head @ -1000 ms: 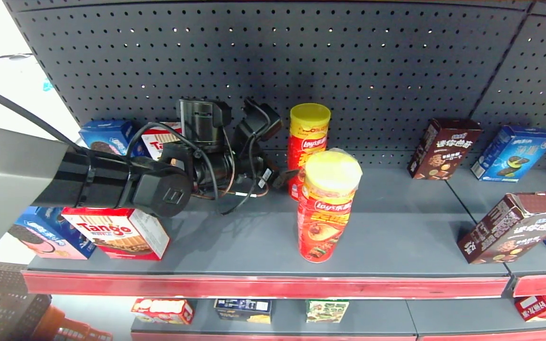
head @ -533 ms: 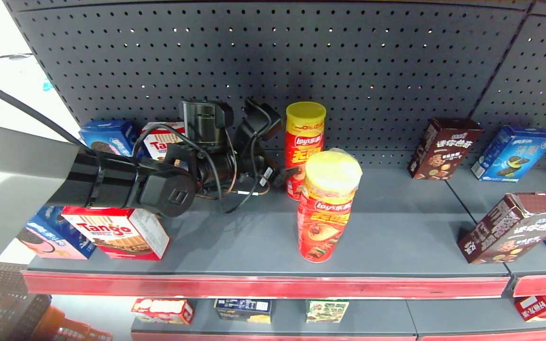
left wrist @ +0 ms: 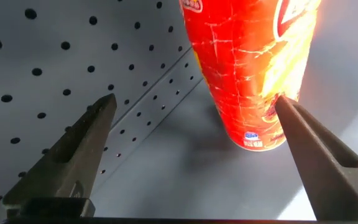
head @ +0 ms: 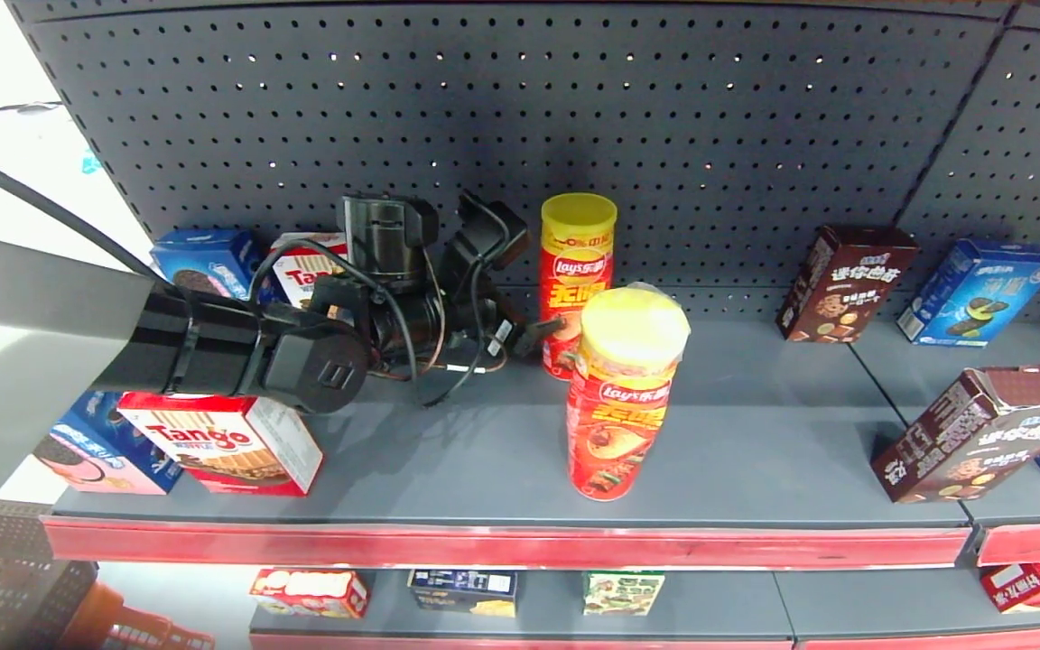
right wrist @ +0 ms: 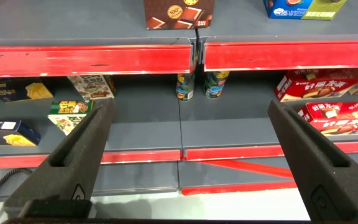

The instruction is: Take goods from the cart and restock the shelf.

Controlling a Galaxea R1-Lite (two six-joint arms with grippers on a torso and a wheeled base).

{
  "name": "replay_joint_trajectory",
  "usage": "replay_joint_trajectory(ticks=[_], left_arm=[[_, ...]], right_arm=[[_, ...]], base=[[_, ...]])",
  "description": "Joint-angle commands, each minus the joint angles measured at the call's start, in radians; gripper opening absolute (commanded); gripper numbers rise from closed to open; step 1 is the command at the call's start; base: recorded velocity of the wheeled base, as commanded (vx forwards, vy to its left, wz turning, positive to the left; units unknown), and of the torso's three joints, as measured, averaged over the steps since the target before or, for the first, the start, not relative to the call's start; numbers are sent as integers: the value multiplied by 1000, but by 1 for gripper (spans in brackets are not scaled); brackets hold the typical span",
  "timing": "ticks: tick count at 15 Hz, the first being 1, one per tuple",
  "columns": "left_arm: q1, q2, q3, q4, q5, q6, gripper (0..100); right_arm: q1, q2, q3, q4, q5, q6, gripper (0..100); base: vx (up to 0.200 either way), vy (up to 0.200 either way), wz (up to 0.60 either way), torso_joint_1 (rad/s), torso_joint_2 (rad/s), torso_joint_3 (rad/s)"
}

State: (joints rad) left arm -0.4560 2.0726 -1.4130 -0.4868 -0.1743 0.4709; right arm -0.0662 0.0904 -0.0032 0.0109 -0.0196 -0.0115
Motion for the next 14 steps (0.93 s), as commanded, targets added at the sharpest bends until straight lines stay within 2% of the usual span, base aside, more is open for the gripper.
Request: replay_joint_trajectory(ticks=[1,5,7,9,12,14], left_arm=[[0,-8,32,-16,-1,0,100],[-3,-88,201,-141,4,3,100],[-3,-85,239,-191,32,8,100],[-3,-83,246,-203,62,8,100],[-4,-46,201,-203,145,8,100],[-3,-20,175,-203,162,8,100]], right_arm=[[0,2,0,0,0,-1,100],[0,2,0,0,0,-1,100],[0,2,0,0,0,-1,100],[0,2,0,0,0,-1,100],[0,2,0,0,0,-1,100],[0,2,0,0,0,-1,100]], base=[[0,0,0,0,0,0],[0,0,0,0,0,0],[0,0,0,0,0,0],[0,0,0,0,0,0],[0,0,0,0,0,0],[0,0,0,0,0,0]])
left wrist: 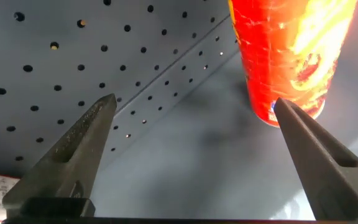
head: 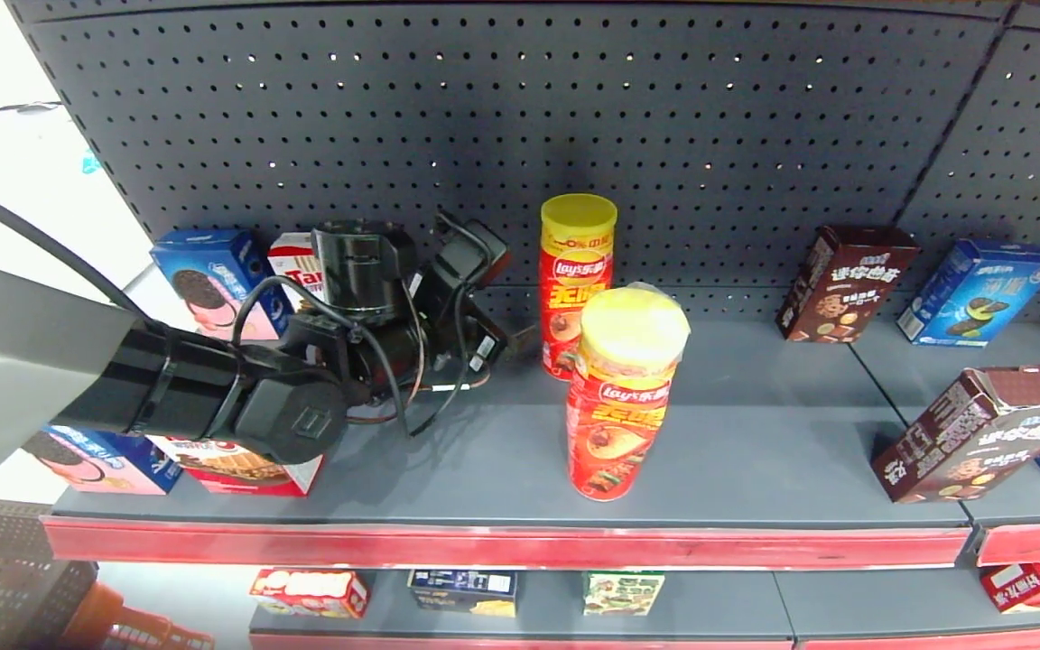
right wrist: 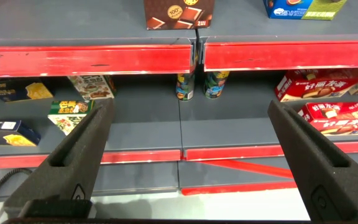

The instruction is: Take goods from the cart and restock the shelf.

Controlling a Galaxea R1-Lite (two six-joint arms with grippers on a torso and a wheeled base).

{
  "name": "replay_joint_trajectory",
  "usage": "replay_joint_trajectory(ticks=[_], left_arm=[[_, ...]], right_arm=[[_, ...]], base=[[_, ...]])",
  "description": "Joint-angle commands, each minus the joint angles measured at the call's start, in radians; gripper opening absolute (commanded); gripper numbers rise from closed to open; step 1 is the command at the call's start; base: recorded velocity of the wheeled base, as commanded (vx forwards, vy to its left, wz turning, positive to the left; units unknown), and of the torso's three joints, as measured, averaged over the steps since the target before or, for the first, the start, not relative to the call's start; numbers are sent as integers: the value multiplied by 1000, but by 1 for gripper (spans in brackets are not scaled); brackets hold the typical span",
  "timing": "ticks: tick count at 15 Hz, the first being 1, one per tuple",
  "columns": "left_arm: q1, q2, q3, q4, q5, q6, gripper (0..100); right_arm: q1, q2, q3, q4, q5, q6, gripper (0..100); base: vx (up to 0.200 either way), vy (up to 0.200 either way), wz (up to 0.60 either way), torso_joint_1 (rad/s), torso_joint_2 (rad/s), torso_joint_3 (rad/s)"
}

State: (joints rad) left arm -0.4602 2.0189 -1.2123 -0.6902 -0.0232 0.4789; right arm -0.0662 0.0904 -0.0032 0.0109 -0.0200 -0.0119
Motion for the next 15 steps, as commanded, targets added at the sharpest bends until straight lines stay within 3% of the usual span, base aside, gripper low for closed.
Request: replay_joint_trajectory(ticks=[1,6,15], left_arm=[[2,43,-39,0,19,0,100],[5,86,-104,0,23,-3,100],[0,98,-108,1,23,-5,100]], right_arm=[[0,2,0,0,0,0,100],[0,2,0,0,0,0,100],[0,2,0,0,0,0,100]], base=[[0,0,0,0,0,0],[0,0,0,0,0,0],[0,0,0,0,0,0]])
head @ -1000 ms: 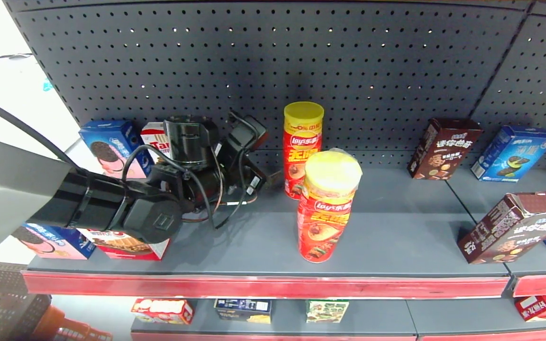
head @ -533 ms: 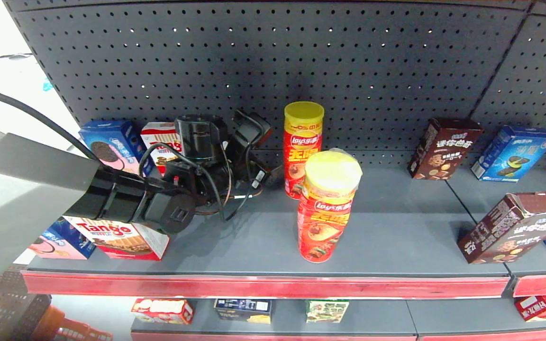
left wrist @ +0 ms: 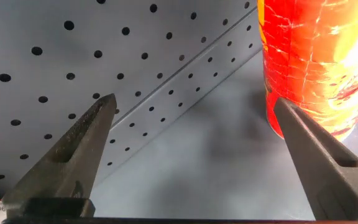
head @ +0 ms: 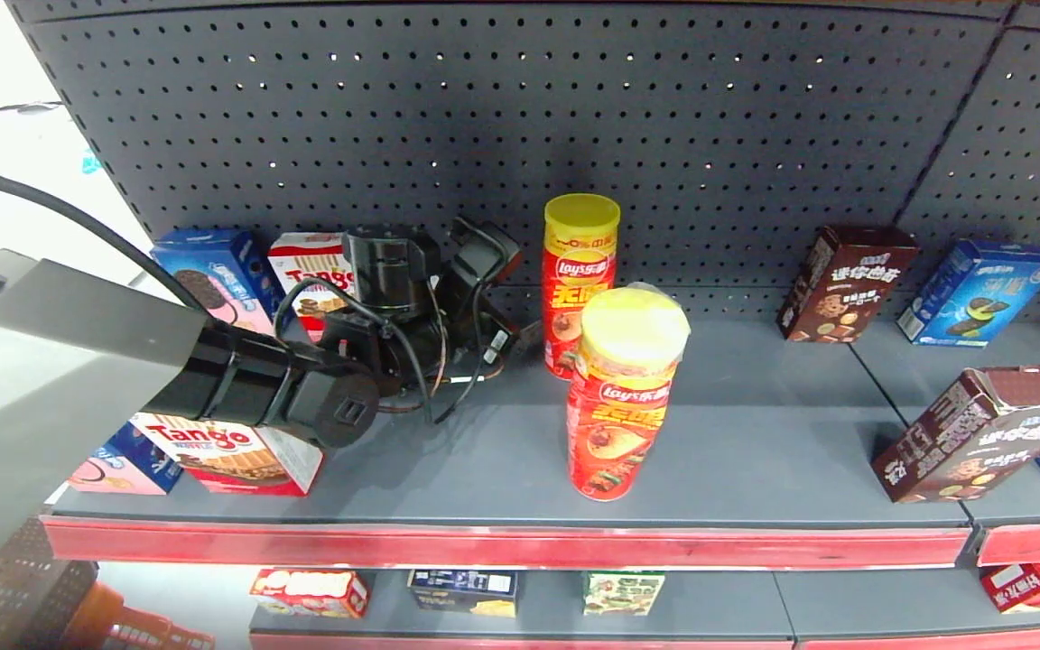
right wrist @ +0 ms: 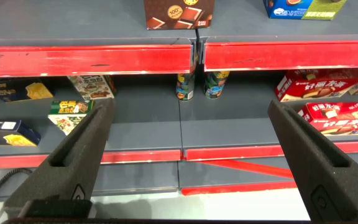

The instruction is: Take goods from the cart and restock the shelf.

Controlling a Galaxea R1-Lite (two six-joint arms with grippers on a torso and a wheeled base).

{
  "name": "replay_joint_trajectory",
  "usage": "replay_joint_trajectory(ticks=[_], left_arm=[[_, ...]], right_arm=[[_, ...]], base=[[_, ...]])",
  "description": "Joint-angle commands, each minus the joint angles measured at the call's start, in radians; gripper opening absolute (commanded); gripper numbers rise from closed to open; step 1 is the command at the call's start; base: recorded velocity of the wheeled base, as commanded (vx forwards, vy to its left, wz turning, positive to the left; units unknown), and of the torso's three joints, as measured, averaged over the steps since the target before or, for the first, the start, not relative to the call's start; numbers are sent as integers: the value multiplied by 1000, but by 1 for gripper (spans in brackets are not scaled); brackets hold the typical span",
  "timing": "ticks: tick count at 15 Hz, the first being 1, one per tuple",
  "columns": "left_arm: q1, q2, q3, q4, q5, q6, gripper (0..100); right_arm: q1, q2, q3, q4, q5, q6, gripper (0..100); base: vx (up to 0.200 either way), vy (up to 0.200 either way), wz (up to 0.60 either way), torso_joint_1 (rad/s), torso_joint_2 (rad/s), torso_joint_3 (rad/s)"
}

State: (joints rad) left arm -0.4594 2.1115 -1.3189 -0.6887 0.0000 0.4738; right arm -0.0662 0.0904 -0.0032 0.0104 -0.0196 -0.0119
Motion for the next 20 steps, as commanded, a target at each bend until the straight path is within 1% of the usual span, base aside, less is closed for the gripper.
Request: replay_joint_trajectory(ticks=[1,17,20], left_arm=[[-1,7,-2,0,-2,0,100],[-7,21,-16,5,-9,-1,100],[5,10,-6,-2,-5,-7,100]], right_arm=[[0,2,0,0,0,0,100],[0,2,0,0,0,0,100],[0,2,0,0,0,0,100]], base=[[0,0,0,0,0,0],[0,0,0,0,0,0],[0,0,0,0,0,0]])
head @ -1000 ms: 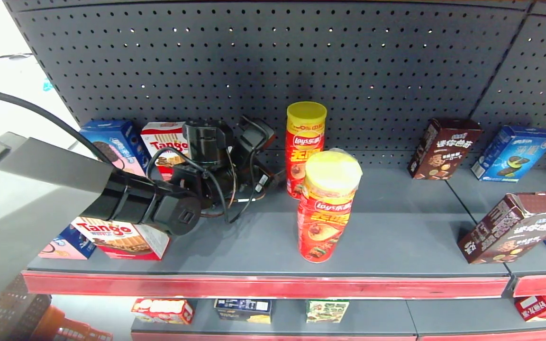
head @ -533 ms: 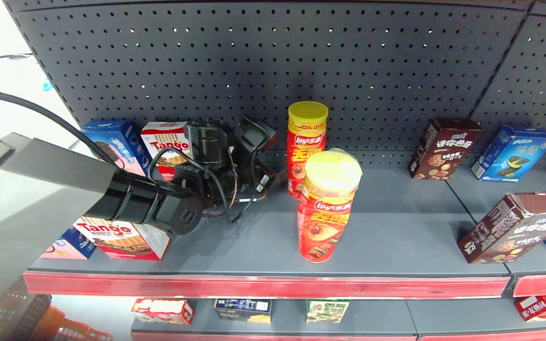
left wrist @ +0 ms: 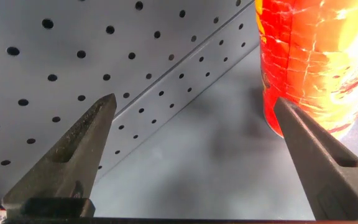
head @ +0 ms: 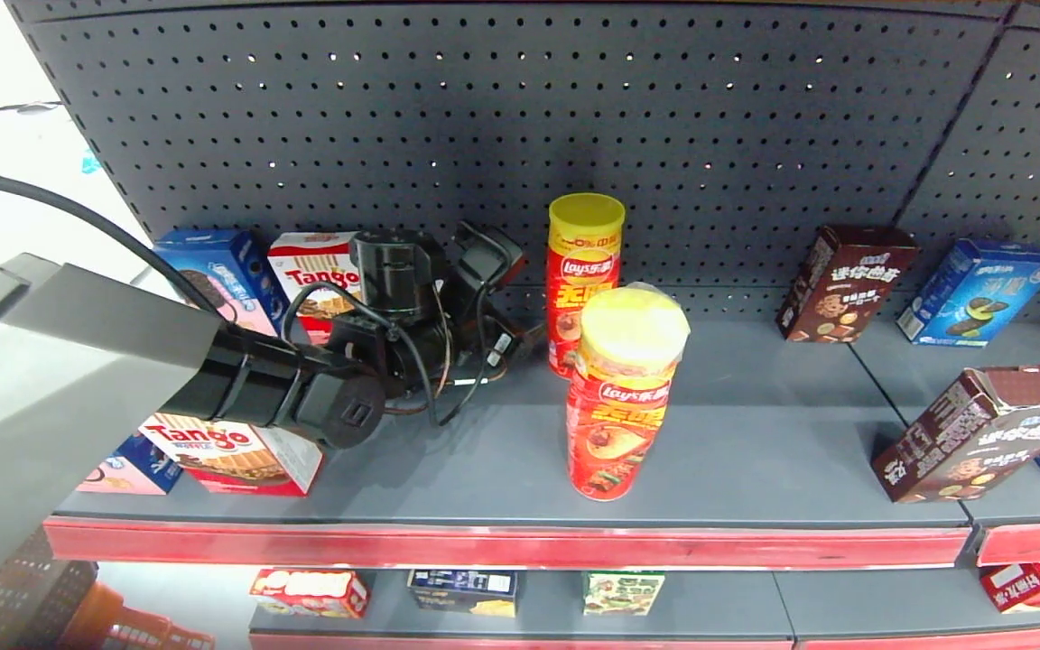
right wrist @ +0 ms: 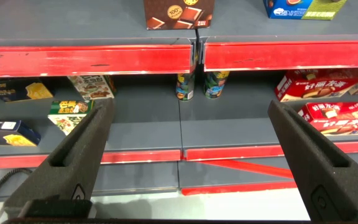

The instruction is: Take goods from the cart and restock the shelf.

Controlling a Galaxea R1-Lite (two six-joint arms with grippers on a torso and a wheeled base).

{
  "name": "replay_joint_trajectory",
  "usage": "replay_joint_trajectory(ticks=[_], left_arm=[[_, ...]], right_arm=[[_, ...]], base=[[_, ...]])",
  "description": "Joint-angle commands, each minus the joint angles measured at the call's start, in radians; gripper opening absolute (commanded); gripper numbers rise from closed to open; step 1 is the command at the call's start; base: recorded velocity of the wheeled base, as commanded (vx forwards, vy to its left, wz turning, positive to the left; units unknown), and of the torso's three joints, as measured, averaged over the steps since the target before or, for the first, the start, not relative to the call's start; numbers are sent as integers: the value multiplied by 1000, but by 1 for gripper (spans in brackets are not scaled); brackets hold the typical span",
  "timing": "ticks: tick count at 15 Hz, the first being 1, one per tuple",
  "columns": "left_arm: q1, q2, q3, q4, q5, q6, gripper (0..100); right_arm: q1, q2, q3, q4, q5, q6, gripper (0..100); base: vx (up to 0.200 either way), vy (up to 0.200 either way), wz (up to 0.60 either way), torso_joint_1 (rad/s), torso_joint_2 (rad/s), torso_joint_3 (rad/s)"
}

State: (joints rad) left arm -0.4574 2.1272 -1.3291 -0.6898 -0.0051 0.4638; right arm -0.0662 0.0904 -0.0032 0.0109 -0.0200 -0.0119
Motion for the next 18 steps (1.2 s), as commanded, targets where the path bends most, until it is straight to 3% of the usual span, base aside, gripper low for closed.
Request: replay_joint_trajectory(ticks=[1,4,6,9,11,14,15,18], left_arm=[[25,-47,4,-2,4,-25,100],[56,-141,18,-2,4,-51,100],[72,-257,87,-1,5,-57,100],[69,-408,208,-1,51,-88,100],[63,-561,381,-2,97,-131,100],[60,-754,605,-2,116,-136,100],[60,-790,662,-2,128,-136,100],[83,-819,688,-45,131,-139,100]], right_arm=[[0,2,0,0,0,0,100],[0,2,0,0,0,0,100],[0,2,0,0,0,0,100],[0,2,0,0,0,0,100],[0,2,0,0,0,0,100],[3,2,0,0,3,-2,100],[54,-20,0,0,15,-3,100],[68,-90,0,0,28,-3,100]], base=[[0,0,0,0,0,0],[0,0,0,0,0,0],[0,0,0,0,0,0],[0,0,0,0,0,0],[0,0,0,0,0,0],[0,0,0,0,0,0],[0,0,0,0,0,0],[0,0,0,0,0,0]])
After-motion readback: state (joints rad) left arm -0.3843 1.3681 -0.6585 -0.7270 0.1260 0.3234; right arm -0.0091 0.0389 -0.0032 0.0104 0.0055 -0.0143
